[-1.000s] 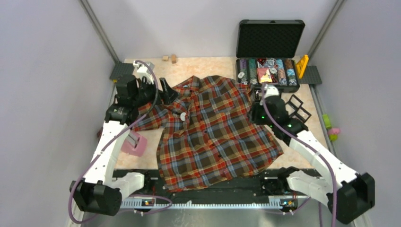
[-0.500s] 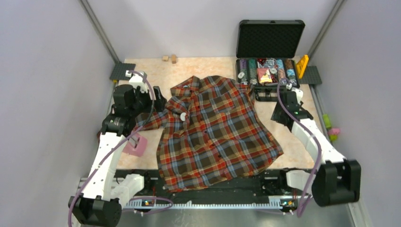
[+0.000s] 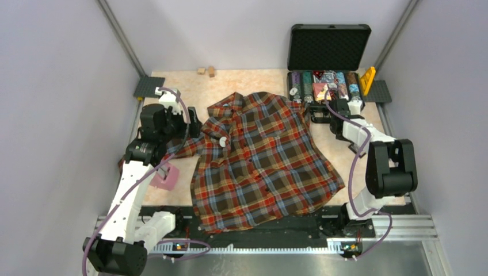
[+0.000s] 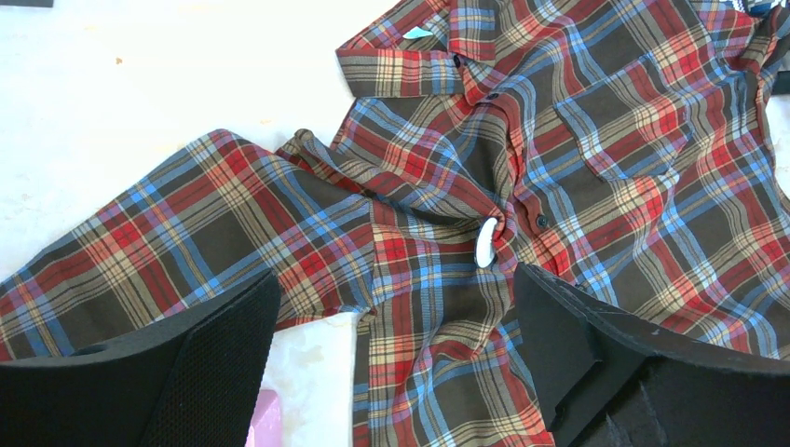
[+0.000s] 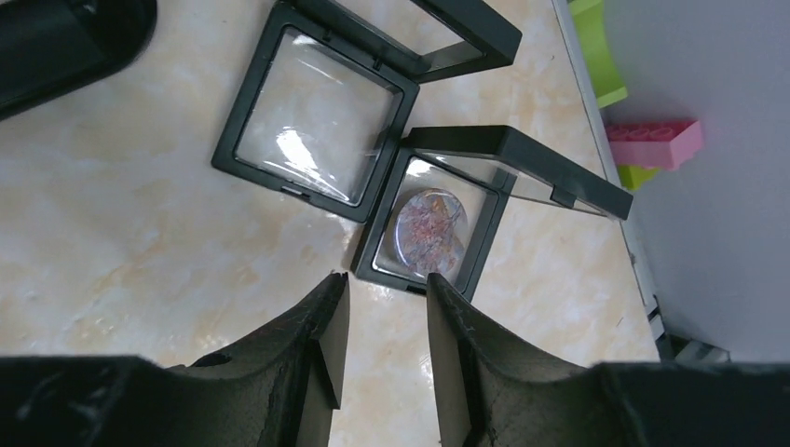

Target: Pin the brooch onto the clothing

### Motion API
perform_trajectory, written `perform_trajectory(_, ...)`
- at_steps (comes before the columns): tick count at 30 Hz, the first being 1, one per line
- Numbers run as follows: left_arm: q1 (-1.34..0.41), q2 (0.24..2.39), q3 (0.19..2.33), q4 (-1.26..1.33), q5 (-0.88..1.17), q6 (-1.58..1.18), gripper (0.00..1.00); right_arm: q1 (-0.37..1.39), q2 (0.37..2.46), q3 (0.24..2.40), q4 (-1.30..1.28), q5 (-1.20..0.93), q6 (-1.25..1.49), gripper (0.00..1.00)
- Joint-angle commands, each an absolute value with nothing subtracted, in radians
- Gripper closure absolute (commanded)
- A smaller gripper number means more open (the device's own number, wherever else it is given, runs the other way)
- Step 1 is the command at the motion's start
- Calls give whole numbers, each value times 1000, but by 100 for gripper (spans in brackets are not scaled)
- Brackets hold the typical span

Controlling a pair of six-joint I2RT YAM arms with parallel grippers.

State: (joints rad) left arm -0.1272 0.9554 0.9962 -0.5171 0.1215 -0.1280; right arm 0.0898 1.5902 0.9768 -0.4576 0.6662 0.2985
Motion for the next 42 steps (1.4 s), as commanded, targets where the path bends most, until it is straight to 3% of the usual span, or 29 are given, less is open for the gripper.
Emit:
perform_trajectory(1,-133,943,988,-499,118,-119,2,67,1647,1021,-437,763,258,62)
perform_trajectory(42,-135,948,983,-497,129,-117,2,35,1773,1045,-430,770,239,71)
